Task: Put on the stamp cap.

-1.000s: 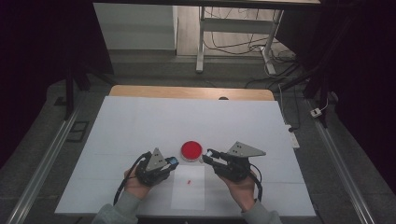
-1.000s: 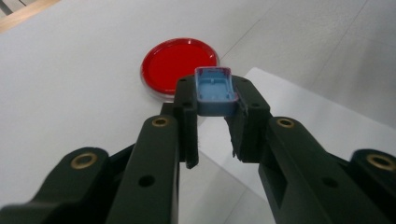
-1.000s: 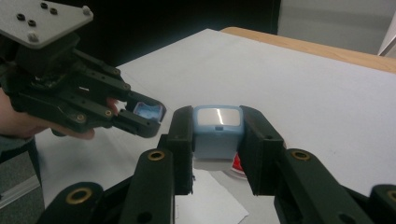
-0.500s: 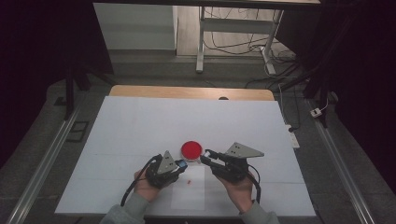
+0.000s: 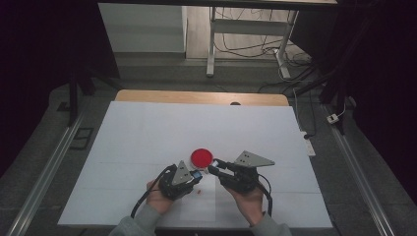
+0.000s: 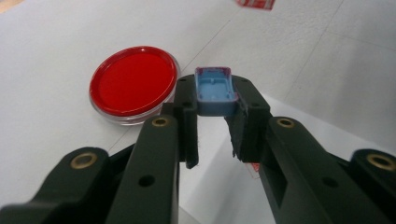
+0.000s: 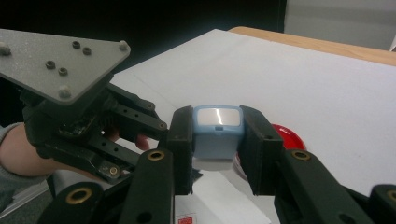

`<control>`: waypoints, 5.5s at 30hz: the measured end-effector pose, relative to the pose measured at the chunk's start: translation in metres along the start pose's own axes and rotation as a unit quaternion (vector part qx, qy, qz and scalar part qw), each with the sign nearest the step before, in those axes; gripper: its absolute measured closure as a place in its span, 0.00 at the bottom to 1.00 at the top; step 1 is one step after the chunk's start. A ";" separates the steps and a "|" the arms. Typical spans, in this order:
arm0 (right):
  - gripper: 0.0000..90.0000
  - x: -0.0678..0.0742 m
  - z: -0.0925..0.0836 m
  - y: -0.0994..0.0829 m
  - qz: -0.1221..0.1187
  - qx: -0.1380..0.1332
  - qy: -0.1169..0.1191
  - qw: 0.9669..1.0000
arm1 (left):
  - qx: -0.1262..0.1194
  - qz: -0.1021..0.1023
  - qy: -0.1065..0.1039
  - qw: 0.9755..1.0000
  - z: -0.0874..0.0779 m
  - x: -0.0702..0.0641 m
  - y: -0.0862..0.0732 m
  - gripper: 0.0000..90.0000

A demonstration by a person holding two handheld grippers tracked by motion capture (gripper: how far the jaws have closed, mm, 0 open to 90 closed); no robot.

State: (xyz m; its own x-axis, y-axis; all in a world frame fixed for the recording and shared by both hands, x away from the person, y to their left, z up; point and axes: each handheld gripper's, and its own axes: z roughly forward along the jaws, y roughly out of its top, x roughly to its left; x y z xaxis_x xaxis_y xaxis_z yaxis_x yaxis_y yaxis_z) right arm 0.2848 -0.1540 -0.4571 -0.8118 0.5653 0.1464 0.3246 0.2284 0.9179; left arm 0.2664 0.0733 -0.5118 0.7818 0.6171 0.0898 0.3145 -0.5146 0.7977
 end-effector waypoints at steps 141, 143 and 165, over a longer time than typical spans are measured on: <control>0.74 -0.002 0.013 -0.008 0.028 0.019 -0.028 0.999 | -0.012 -0.059 0.005 0.998 -0.028 0.017 -0.014 0.39; 0.74 -0.003 0.013 -0.007 0.026 0.020 -0.028 0.999 | -0.014 -0.064 0.006 0.998 -0.032 0.019 -0.016 0.39; 0.74 -0.008 0.010 -0.006 0.002 0.025 -0.030 0.999 | 0.000 -0.098 0.027 0.995 -0.088 0.041 -0.063 0.38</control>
State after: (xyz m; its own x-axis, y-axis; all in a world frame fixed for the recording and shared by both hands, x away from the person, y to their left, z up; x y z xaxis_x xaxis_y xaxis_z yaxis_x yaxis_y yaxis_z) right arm 0.2942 -0.1522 -0.4677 -0.7804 0.6126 0.1254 0.3517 0.2643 0.8980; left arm 0.2306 0.1836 -0.5060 0.6747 0.7372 -0.0360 0.4591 -0.3811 0.8025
